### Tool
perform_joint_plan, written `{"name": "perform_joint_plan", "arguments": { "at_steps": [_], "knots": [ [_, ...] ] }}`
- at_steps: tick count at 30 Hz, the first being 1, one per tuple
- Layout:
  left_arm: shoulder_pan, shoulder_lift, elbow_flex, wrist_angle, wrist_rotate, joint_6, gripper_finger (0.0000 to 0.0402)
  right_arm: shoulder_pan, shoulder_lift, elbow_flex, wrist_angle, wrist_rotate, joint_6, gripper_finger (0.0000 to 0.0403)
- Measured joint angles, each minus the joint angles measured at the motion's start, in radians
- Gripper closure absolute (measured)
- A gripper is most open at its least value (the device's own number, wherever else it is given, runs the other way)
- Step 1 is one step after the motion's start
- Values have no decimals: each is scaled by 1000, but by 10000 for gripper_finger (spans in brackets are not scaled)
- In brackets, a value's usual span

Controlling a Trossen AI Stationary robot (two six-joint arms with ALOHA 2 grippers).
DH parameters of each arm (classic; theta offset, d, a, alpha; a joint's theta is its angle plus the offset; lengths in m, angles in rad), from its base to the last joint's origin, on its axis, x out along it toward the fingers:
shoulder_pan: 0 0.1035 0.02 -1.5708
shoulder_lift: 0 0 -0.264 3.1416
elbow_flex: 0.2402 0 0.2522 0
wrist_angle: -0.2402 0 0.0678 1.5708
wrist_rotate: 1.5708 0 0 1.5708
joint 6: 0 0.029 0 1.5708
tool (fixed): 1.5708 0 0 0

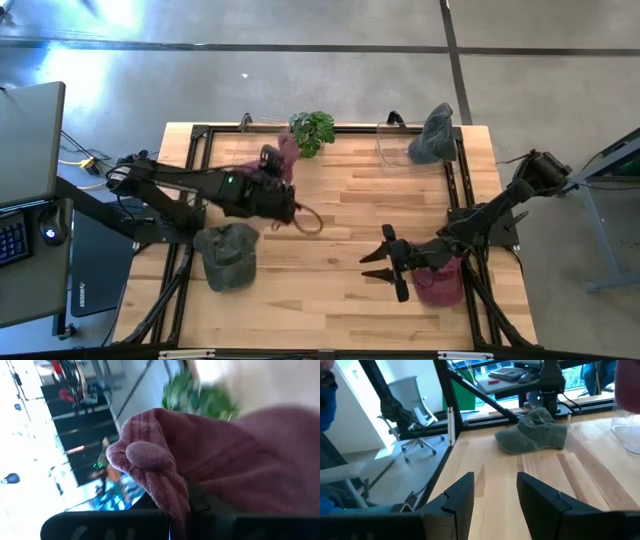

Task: Pick & Place hat
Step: Put the left red cap into the left transparent bin

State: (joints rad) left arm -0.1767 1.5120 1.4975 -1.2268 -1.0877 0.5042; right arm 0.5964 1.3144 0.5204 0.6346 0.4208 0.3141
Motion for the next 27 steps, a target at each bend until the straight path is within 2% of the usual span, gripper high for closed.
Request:
{"name": "perform_joint_plan", "arguments": {
  "at_steps": [8, 14, 20, 27],
  "knots": [
    [259, 0, -1, 14, -15, 219, 401, 0, 0, 0, 6, 37, -8, 258],
    [428, 0, -92, 308, 85, 493, 401, 0, 0, 0, -2, 20, -34, 258],
    [512, 0, -213, 499, 267, 732, 401, 0, 0, 0, -19, -14, -34, 258],
    [541, 0, -339, 648, 304, 1050, 401, 0, 0, 0, -62, -35, -27, 258]
  ]
}}
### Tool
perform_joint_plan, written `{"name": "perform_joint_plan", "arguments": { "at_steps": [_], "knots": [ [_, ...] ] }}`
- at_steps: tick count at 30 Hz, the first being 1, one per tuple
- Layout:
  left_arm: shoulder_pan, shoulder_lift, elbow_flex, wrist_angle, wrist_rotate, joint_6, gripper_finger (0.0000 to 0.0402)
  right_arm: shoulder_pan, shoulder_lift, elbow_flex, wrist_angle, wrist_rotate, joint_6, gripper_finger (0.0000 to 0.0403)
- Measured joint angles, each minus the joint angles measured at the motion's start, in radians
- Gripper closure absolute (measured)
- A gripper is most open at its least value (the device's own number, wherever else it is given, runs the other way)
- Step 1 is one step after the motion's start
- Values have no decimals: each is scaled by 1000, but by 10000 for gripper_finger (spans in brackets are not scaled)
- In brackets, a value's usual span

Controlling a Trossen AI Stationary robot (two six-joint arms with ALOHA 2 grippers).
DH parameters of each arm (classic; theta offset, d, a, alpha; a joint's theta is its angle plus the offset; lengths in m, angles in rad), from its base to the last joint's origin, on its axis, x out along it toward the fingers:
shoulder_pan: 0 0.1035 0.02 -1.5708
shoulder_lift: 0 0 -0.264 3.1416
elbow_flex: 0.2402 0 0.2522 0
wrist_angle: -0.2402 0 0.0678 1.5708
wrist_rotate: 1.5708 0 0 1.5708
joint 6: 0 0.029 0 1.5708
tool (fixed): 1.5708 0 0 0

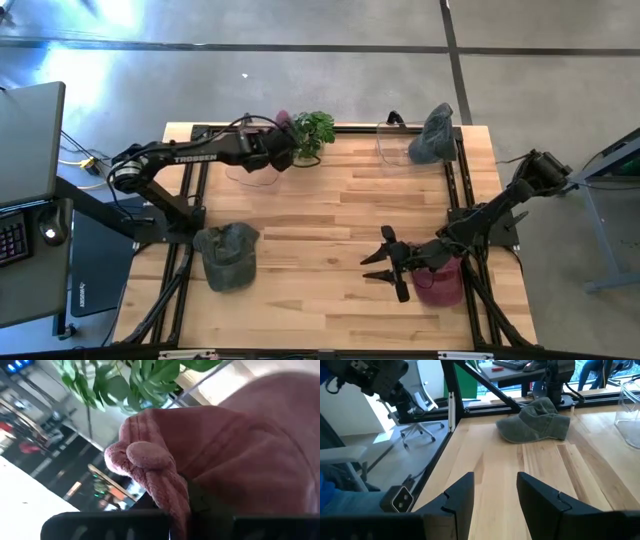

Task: Pick & Place hat
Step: Put the left red cap into the left transparent bin

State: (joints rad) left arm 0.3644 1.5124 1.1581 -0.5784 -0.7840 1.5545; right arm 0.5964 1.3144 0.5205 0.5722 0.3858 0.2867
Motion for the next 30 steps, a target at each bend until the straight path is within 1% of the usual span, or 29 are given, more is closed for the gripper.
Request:
{"name": "perform_joint_plan", "arguments": {
  "at_steps": [4, 6, 9, 11, 13, 16, 19, 21, 26, 30],
  "knots": [
    [39, 0, -50, 100, 4, 105, 401, 0, 0, 0, -3, 0, 0, 258],
    [52, 0, -76, 174, -13, 177, 401, 0, 0, 0, -5, 0, -4, 258],
    [48, 0, -123, 315, -35, 317, 401, 0, 0, 0, -10, 0, -6, 258],
    [43, -3, -136, 359, -33, 372, 401, 0, 0, 0, -12, 0, -7, 258],
    [41, -17, -140, 358, -20, 361, 401, 0, 0, 0, -16, 0, -7, 258],
    [44, -17, -139, 363, 50, 353, 401, 0, 0, 0, -17, 0, -32, 258],
    [78, -16, -140, 381, 134, 353, 401, 0, 0, 0, -18, 2, -48, 258],
    [116, -14, -139, 381, 163, 353, 401, 0, 0, 0, -18, 14, -48, 258],
    [188, 9, -139, 403, 149, 352, 400, -3, 0, 0, -17, 35, -53, 258],
    [247, 11, -139, 395, 151, 354, 379, -19, 0, 0, -17, 34, -60, 258]
  ]
}}
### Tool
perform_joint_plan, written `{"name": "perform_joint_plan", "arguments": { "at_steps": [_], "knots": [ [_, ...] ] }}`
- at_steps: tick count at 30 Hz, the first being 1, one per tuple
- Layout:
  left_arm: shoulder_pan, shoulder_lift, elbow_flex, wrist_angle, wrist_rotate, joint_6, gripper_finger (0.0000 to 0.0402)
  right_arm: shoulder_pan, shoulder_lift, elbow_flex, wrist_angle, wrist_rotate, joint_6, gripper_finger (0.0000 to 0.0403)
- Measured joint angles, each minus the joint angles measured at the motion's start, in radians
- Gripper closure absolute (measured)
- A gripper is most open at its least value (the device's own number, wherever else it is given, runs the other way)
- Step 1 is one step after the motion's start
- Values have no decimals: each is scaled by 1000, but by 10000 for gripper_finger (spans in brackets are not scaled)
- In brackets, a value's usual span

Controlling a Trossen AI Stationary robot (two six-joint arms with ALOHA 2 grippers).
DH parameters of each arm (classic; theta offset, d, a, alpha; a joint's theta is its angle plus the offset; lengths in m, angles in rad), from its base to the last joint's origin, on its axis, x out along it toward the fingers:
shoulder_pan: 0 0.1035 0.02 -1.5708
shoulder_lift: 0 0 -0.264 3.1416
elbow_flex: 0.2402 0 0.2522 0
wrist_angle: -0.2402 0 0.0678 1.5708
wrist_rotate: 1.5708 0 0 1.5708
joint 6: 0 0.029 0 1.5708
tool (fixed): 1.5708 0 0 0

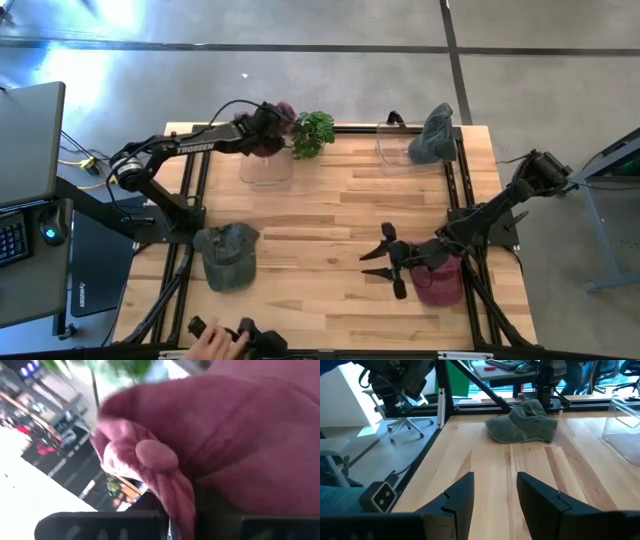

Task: Pick & Place hat
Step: Put the left red cap into the left transparent bin

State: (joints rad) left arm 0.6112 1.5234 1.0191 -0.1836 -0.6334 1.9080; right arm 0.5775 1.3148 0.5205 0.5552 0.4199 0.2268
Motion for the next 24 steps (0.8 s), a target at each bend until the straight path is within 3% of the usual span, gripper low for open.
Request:
{"name": "perform_joint_plan", "arguments": {
  "at_steps": [6, 13, 18, 24],
  "knots": [
    [26, 0, 0, 9, 7, 14, 303, -26, 0, 0, 1, 1, 0, 258],
    [31, 0, 0, 10, 57, -134, 216, -35, 0, 0, 3, 0, 8, 258],
    [9, -1, 0, 10, -5, -297, 198, -35, 0, 0, 3, 0, 9, 258],
    [11, -58, 2, -21, -1, -448, 200, -34, 0, 0, 3, -3, 11, 258]
  ]
}}
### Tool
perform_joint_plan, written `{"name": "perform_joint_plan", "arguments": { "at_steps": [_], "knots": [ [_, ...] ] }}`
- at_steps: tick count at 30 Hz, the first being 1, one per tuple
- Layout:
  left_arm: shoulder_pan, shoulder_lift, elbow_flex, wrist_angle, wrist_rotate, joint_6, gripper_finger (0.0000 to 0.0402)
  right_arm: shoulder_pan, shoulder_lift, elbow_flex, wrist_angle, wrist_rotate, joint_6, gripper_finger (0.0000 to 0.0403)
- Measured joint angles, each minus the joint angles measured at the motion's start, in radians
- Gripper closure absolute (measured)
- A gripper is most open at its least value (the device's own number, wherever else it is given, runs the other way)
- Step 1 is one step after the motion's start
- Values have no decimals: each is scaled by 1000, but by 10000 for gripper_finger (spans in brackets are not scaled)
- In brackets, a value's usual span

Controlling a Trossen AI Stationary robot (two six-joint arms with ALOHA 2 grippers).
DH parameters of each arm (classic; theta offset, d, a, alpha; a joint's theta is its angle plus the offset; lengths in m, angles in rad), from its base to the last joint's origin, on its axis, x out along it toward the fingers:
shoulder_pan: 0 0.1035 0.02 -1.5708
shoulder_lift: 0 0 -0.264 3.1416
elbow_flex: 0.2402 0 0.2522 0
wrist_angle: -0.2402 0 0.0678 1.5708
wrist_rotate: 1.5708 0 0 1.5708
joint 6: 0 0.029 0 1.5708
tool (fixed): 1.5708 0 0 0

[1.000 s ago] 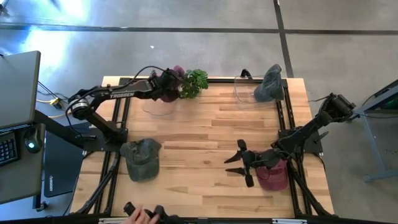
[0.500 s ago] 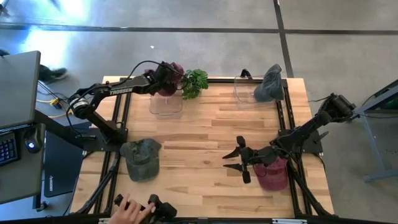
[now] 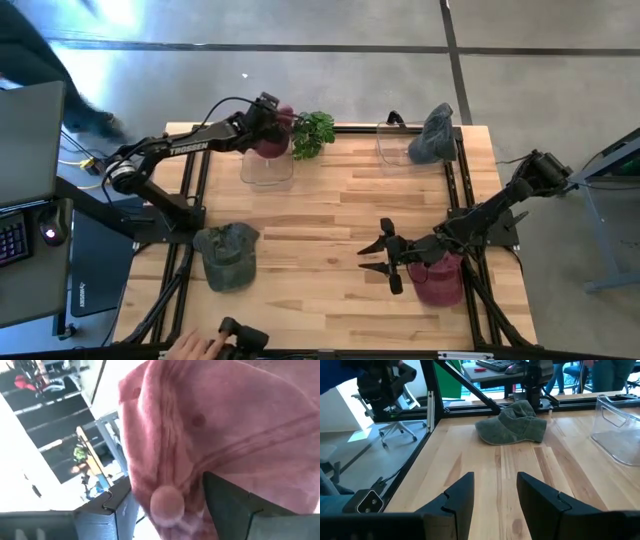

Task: Pick & Place hat
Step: Put the left red cap into the left transparent bin

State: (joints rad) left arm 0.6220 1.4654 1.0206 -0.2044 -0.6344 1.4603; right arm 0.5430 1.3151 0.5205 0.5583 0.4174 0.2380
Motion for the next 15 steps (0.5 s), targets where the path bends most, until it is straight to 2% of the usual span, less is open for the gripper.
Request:
{"name": "perform_joint_plan", "arguments": {
  "at_steps": [2, 5, 11, 15],
  "knots": [
    [0, -25, 6, -17, 2, -36, 203, 0, 0, 0, 0, -1, 7, 258],
    [0, -52, 54, -157, 33, -149, 211, 0, 0, 0, 0, -2, 8, 258],
    [27, -63, 233, -514, 243, -424, 238, 0, 0, 0, 0, -2, 8, 258],
    [57, -58, 357, -656, 319, -583, 264, 0, 0, 0, 0, -2, 26, 258]
  ]
}}
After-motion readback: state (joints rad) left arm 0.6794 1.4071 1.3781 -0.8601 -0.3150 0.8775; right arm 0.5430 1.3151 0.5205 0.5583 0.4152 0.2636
